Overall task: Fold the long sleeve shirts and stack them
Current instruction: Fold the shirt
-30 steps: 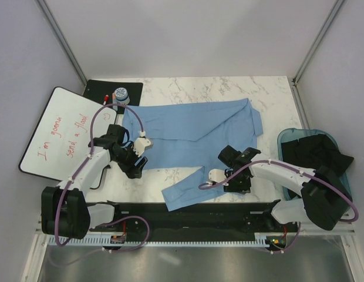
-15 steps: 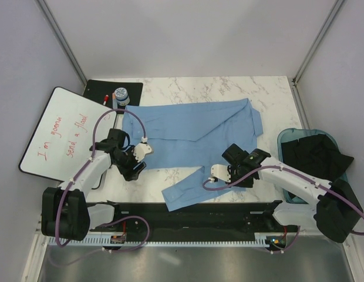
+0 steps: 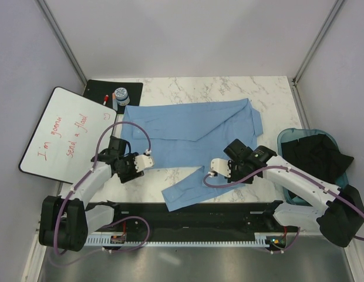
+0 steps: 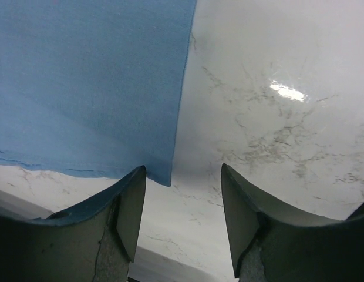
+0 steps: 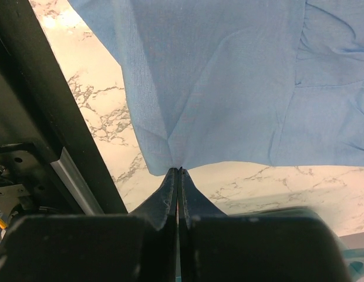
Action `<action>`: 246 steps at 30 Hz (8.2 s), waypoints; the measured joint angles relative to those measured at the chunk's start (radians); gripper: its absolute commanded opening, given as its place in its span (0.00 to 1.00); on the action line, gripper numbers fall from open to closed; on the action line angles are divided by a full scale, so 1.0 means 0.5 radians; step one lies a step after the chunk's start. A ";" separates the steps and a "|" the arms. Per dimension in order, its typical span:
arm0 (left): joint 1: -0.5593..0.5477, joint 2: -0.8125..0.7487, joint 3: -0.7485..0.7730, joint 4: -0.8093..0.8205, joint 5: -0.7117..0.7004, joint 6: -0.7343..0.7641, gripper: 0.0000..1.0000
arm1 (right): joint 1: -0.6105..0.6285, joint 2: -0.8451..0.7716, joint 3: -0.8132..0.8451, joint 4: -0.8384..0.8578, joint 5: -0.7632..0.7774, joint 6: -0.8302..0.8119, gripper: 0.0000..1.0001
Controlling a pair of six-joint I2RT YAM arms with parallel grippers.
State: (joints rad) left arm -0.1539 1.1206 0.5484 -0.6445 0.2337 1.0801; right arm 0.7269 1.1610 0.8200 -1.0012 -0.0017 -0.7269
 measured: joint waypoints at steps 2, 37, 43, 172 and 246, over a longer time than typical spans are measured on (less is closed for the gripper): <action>-0.001 0.000 -0.015 0.053 -0.016 0.045 0.57 | -0.010 -0.012 0.009 -0.009 0.000 0.003 0.00; -0.002 0.060 0.550 -0.334 0.097 0.269 0.02 | -0.502 0.050 0.752 -0.309 -0.150 -0.097 0.00; 0.059 0.362 0.807 -0.283 0.114 0.253 0.02 | -0.664 0.443 1.035 -0.278 -0.185 -0.272 0.00; -2.248 1.337 1.492 0.090 0.162 -0.973 0.70 | -1.397 1.349 1.228 -0.192 -0.875 0.736 0.31; -0.540 0.993 1.586 0.346 1.007 0.338 0.04 | -1.510 1.507 1.546 0.002 -1.178 1.015 0.29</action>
State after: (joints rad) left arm -0.4240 1.6173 1.3415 -0.4717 0.7372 1.2491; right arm -0.0280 1.9144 1.5929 -1.0000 -0.5907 -0.2192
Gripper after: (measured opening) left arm 0.034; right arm 0.293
